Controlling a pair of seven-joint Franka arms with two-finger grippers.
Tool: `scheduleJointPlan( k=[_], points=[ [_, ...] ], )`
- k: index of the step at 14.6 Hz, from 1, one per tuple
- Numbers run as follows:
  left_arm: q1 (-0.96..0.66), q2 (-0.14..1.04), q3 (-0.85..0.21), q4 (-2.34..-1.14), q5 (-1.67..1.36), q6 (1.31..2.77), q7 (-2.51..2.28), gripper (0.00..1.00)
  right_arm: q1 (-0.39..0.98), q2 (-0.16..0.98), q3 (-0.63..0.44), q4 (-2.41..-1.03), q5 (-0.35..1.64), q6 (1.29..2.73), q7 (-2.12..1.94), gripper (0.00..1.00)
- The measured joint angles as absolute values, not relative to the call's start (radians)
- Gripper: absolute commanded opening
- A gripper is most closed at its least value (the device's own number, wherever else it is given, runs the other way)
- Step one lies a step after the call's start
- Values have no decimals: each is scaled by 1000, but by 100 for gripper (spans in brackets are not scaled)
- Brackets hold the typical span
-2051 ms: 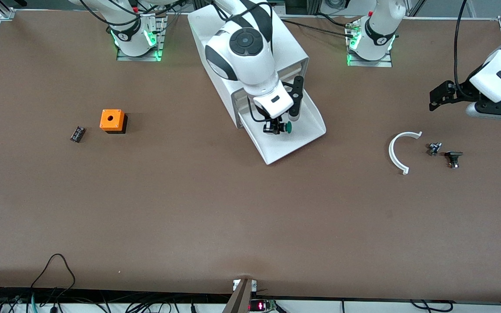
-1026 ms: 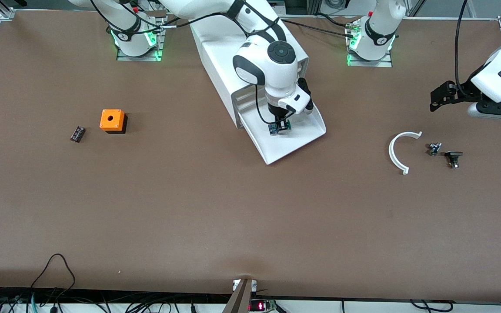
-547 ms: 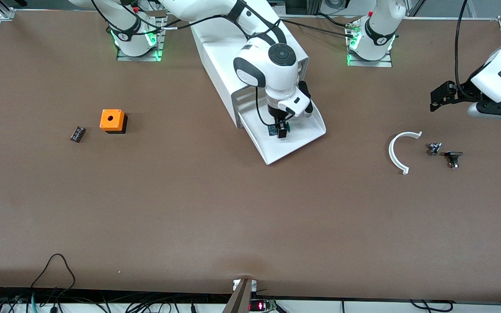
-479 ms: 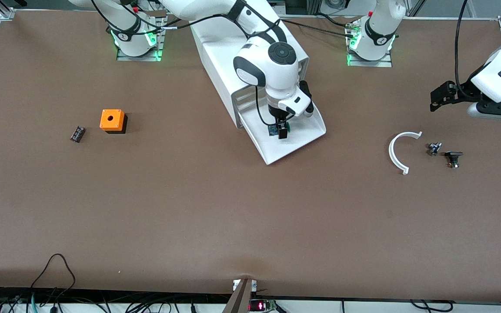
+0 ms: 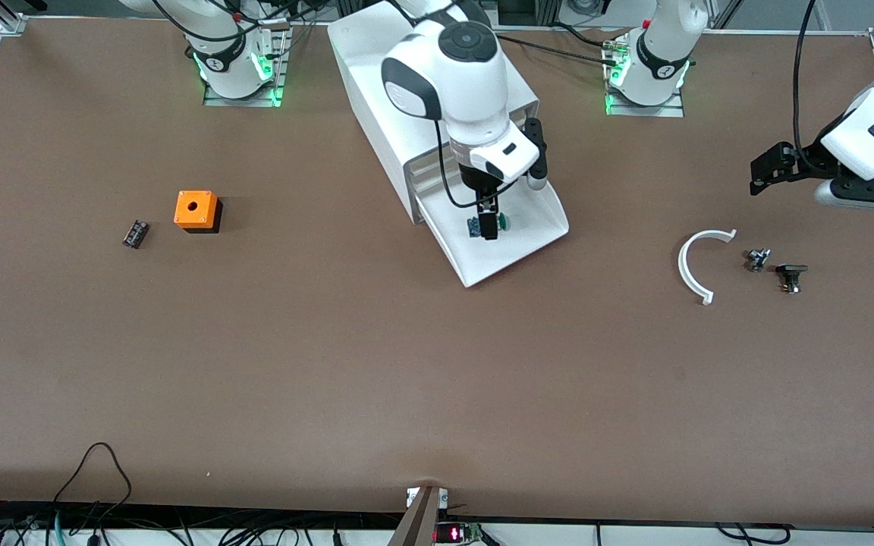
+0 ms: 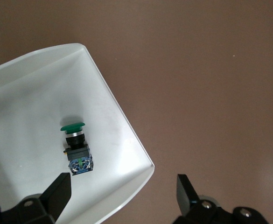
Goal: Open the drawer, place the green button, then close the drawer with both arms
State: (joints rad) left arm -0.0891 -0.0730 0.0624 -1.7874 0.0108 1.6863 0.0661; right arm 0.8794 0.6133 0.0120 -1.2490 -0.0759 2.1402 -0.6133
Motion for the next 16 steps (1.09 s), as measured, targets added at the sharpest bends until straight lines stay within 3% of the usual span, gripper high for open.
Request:
scheduleJointPlan(
  k=[10, 16],
  points=[
    [-82, -49, 63, -1759, 11, 1686, 66, 100, 780, 472, -52, -1254, -61, 1941, -155, 100],
    [-49, 40, 85, -1751, 11, 1687, 67, 100, 628, 426, -77, -1264, -62, 1766, 133, 100]
  ],
)
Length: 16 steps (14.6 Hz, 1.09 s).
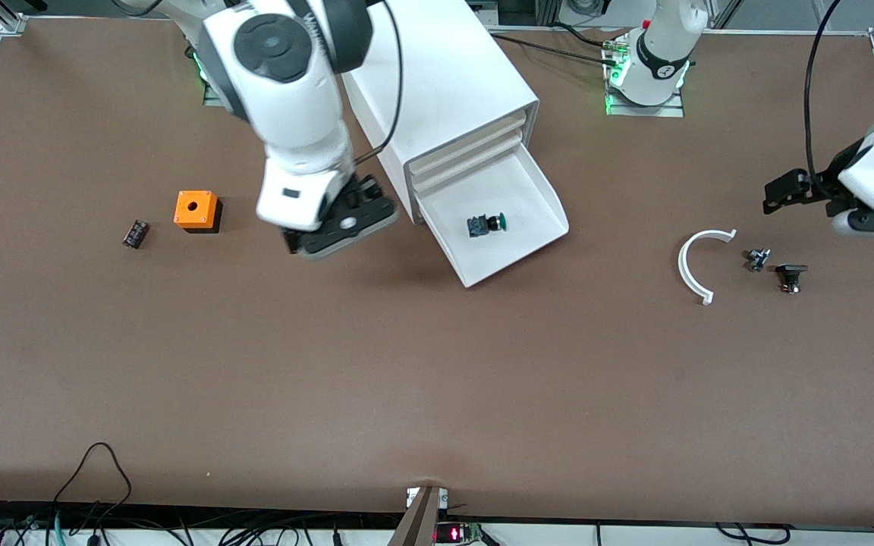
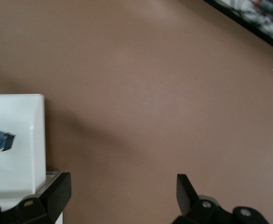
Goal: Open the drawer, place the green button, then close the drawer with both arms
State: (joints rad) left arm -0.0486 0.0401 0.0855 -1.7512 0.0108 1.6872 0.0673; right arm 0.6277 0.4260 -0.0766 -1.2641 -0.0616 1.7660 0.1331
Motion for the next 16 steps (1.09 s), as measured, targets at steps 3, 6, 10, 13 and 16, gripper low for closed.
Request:
scheduleJointPlan(
  k=[3, 6, 10, 13, 16],
  points=[
    [-56, 140, 53, -1763, 11, 1775, 63, 100, 531, 399, -78, -1269, -62, 1679, 211, 100],
    [-75, 202, -29, -1833, 11, 1938, -85, 100, 393, 364, -78, -1278, -61, 1653, 216, 100],
    [-123, 257, -104, -1936, 11, 2110, -337, 100, 184, 354, -43, -1301, -59, 1682, 141, 100],
    [-160, 309, -119, -1998, 11, 2238, -483, 100, 115, 333, -31, -1319, -57, 1667, 144, 100],
    [-179, 370, -160, -2026, 11, 2329, -652, 100, 109, 289, -85, -1341, -57, 1579, 140, 100]
  ],
)
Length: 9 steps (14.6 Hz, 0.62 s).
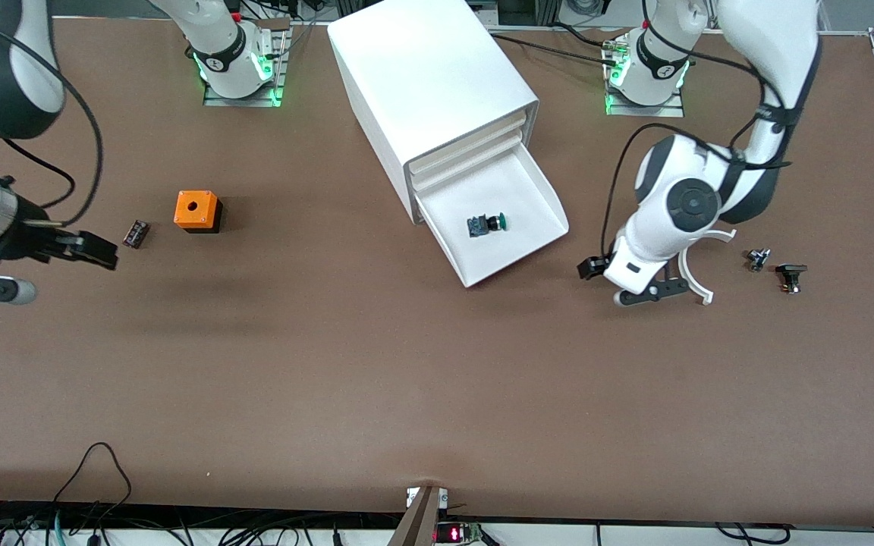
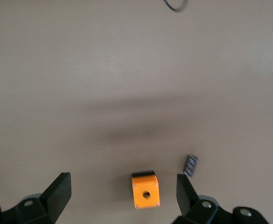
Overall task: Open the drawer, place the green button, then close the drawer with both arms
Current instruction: 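Push the drawer shut with the left gripper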
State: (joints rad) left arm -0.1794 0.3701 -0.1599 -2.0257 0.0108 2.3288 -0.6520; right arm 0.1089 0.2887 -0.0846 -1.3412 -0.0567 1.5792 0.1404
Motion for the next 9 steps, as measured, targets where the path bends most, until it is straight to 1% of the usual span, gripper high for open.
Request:
scheduleJointPlan(
  k=[2, 4, 6, 7, 9],
  points=[
    [-205, 402, -195, -2032, 11, 2370, -767, 100, 106, 259, -127, -1363, -57, 1569, 91, 100],
    [-231, 421, -223, -2058, 11, 2440, -846, 100, 103, 225, -144, -1407, -54, 1570, 65, 100],
    [-244, 436, -240, -2100, 11, 2507, -870, 100, 105, 166, -144, -1506, -53, 1629, 63, 100],
    [-244, 441, -254, -2115, 11, 2523, -875, 100, 106, 122, -144, -1577, -53, 1677, 62, 100],
    [-243, 442, -291, -2134, 11, 2530, -895, 100, 106, 49, -143, -1677, -53, 1718, 61, 100]
  ],
)
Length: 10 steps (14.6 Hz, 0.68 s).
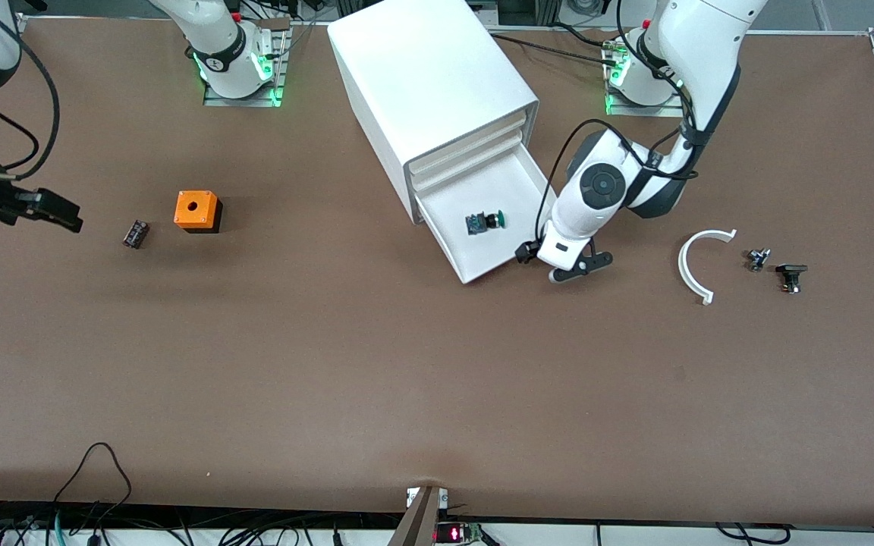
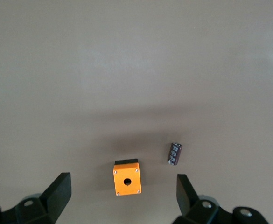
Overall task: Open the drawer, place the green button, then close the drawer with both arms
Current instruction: 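Push the drawer shut with the left gripper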
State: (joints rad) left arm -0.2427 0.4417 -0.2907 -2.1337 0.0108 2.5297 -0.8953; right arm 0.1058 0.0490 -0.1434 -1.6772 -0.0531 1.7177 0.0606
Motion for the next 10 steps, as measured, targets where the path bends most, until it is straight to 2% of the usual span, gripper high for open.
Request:
scheduleJointPlan(
  k=[3, 10],
  points=[
    [-242, 436, -361, -2160, 11, 2530, -925, 100, 106, 6, -143, -1718, -53, 1728, 60, 100],
    [-243, 398, -534, -2219, 11, 2504, -1018, 100, 110, 5, -130, -1718, -53, 1747, 59, 100]
  ],
)
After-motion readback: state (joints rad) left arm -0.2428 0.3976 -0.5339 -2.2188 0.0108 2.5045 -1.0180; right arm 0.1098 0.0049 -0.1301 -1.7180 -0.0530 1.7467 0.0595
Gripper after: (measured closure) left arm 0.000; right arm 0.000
